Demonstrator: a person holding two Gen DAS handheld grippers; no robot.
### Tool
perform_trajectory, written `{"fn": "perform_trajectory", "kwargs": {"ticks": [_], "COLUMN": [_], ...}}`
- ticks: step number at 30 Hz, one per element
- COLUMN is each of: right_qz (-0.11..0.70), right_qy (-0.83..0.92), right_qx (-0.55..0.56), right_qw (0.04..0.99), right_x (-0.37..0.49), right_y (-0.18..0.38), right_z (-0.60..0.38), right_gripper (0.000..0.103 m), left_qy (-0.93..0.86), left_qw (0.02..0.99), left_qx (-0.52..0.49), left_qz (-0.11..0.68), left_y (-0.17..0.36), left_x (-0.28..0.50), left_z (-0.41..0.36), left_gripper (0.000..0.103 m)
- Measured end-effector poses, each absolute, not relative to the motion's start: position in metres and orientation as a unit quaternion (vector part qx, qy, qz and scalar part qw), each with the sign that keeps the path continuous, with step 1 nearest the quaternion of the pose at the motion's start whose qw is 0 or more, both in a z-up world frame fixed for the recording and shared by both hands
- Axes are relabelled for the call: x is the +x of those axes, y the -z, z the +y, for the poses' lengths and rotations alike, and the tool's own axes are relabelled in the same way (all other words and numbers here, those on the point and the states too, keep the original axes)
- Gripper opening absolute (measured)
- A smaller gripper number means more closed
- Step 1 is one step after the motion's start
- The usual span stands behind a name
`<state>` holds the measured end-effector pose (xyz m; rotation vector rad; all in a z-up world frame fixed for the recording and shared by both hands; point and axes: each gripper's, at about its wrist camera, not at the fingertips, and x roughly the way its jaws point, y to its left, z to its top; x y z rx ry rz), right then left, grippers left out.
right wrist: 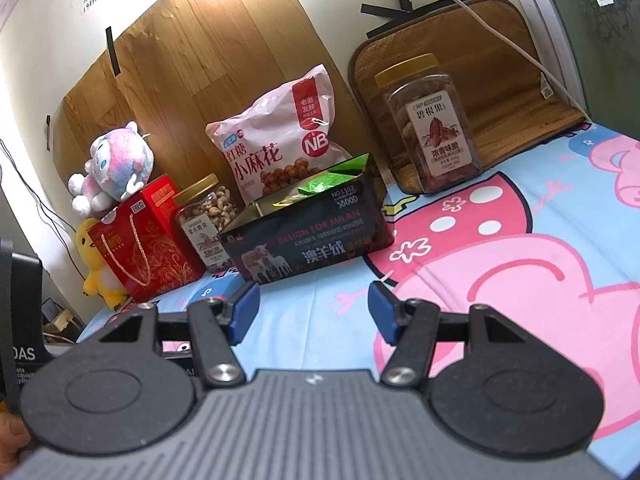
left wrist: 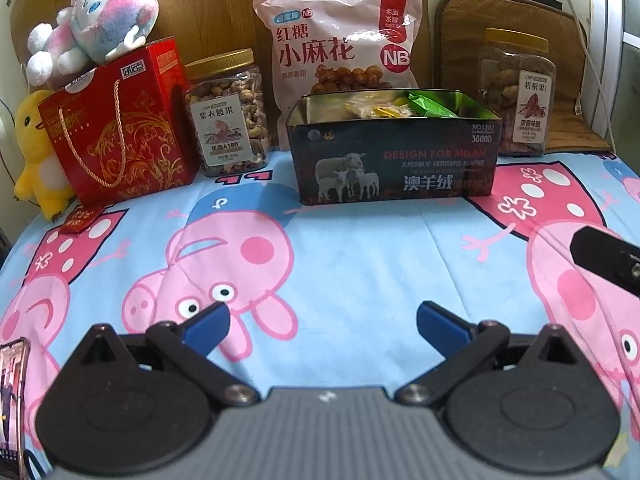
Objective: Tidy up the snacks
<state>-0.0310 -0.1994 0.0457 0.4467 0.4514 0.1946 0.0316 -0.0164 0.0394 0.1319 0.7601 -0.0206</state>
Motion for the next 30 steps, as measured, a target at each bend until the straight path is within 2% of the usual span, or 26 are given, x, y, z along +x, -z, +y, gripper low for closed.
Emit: {"fn": "perform_trajectory", "kwargs": {"ticks": [30], "right_qz": [0.223], "right_qy": [-0.095], "right_qx": [0.222], "right_qw": [0.944], "right_x": [-0.0312], "right_y": [-0.0451], "right_z": [-0.201], "right_gripper": [0.063], "left_qy": [0.004], "left_qw": [0.918], "left_qx": [0.065], "left_qz": [0.39], "left_y": [-0.0332], "left_x": [0.0367], "left_z": [-0.0168], "left_gripper": [0.103]}}
